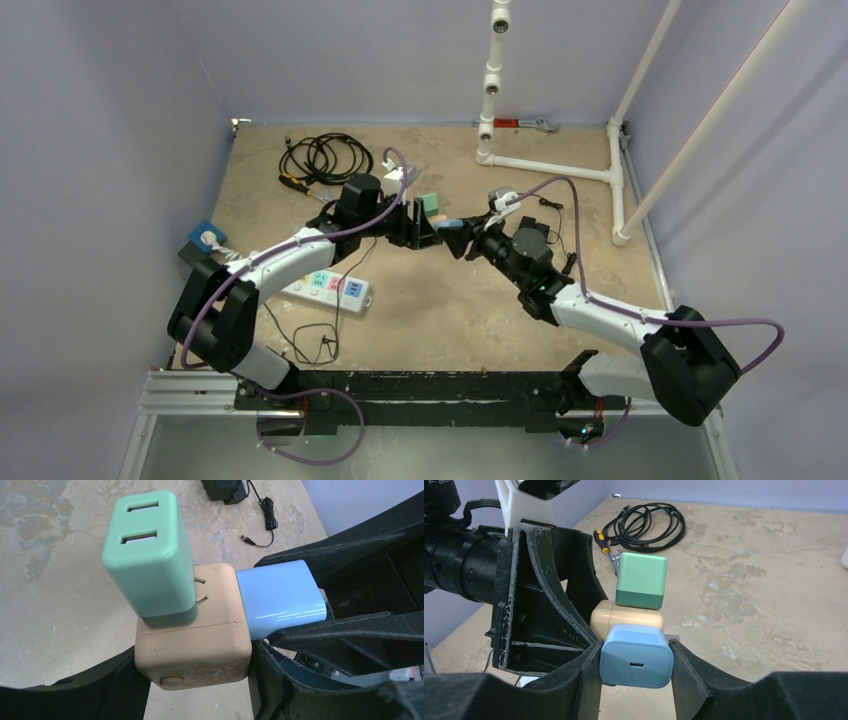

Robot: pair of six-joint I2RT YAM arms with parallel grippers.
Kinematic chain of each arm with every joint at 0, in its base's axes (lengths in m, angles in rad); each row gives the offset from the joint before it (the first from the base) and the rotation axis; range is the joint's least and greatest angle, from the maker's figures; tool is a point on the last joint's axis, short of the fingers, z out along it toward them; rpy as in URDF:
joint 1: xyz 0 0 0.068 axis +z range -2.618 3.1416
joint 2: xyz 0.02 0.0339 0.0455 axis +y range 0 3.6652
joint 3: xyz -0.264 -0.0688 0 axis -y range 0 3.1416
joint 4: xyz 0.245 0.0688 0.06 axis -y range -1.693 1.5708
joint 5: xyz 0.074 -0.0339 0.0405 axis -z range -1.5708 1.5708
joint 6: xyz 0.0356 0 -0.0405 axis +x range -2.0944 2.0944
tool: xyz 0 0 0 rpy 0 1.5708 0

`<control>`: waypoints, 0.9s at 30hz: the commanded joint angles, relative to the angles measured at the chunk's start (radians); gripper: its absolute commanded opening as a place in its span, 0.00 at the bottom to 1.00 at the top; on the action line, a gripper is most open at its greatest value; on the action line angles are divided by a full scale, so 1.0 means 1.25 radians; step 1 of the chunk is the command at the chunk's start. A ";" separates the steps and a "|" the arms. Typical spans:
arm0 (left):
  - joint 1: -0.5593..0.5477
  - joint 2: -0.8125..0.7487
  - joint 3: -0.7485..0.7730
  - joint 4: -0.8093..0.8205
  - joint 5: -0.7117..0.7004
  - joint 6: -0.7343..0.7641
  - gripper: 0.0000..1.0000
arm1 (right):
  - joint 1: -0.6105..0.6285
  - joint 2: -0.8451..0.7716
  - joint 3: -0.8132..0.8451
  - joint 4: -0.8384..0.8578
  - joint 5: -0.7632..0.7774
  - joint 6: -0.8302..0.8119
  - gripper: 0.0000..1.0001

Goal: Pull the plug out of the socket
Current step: Remove the plug from the socket.

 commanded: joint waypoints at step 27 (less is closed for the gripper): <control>-0.016 -0.050 0.035 -0.039 -0.061 0.053 0.00 | -0.044 0.030 0.078 -0.034 -0.004 0.057 0.00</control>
